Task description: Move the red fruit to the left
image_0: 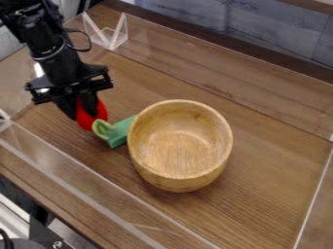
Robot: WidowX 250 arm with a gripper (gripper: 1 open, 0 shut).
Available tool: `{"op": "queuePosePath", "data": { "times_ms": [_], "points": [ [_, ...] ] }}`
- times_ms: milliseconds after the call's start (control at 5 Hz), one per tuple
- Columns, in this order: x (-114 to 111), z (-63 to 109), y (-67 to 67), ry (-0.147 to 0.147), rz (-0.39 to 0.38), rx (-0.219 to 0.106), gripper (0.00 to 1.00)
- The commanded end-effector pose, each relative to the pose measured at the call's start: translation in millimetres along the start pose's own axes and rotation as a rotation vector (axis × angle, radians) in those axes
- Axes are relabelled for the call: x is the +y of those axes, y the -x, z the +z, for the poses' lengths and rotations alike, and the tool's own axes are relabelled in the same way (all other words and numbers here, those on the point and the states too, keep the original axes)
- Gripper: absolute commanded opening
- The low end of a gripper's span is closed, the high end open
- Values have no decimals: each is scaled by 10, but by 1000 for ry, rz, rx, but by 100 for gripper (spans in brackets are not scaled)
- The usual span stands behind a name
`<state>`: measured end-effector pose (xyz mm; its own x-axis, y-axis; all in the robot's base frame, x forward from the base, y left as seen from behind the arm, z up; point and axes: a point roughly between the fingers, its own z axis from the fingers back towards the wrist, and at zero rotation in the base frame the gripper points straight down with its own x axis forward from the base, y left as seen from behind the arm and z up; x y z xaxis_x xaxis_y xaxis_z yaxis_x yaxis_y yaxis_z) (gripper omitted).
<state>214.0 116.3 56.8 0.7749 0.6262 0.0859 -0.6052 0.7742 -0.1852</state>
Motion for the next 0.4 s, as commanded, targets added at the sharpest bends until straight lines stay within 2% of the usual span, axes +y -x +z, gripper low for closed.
{"op": "queuePosePath", "data": {
  "times_ms": [0, 200],
  "points": [
    [-75, 74, -240, -11, 45, -69, 0],
    [-70, -36, -340, -32, 100, -71, 0]
  ]
}}
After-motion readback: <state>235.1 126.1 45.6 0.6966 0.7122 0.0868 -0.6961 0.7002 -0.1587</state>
